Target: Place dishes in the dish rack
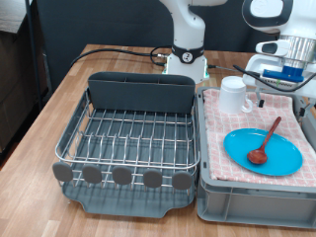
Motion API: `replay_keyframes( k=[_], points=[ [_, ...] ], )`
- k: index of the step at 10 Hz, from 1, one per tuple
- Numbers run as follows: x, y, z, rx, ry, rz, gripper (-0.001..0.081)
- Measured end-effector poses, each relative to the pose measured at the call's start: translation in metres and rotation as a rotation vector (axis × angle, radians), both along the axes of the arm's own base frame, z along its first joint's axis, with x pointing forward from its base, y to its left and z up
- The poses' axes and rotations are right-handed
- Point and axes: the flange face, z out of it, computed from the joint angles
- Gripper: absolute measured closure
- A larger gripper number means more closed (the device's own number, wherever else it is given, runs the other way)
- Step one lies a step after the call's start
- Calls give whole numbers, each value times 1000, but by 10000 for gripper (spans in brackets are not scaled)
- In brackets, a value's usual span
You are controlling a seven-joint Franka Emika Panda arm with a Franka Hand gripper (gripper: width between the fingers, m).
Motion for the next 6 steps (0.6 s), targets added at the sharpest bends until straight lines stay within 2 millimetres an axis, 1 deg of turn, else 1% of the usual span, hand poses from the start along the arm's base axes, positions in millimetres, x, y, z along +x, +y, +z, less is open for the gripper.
replay_keyframes(
  k=[6],
  points=[
    [0,-14,-39,5,-2,-66,3]
  ],
)
